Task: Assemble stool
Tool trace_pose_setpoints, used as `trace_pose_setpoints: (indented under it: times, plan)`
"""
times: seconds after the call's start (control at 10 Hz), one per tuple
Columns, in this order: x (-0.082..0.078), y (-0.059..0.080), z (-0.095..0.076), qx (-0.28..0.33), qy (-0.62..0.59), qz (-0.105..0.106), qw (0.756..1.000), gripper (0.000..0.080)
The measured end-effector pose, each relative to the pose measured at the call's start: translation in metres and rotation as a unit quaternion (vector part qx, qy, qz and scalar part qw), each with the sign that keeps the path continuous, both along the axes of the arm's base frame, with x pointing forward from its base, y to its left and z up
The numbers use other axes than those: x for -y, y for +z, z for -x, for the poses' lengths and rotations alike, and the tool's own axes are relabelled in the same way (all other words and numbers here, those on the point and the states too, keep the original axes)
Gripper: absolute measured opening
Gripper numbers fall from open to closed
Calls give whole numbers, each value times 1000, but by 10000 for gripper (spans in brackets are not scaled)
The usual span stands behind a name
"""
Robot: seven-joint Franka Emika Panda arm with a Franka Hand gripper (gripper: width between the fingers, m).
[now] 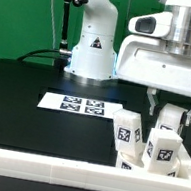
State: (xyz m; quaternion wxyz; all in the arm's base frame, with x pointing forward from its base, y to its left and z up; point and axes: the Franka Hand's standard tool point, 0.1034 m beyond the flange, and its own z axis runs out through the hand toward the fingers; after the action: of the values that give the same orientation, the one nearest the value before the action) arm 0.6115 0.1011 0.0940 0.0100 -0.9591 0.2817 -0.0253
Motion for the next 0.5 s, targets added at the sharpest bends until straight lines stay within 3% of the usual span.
trace_pose_setpoints:
  times: [0.5]
  plan:
    - [-3, 0, -4, 20, -239, -26, 970, 340]
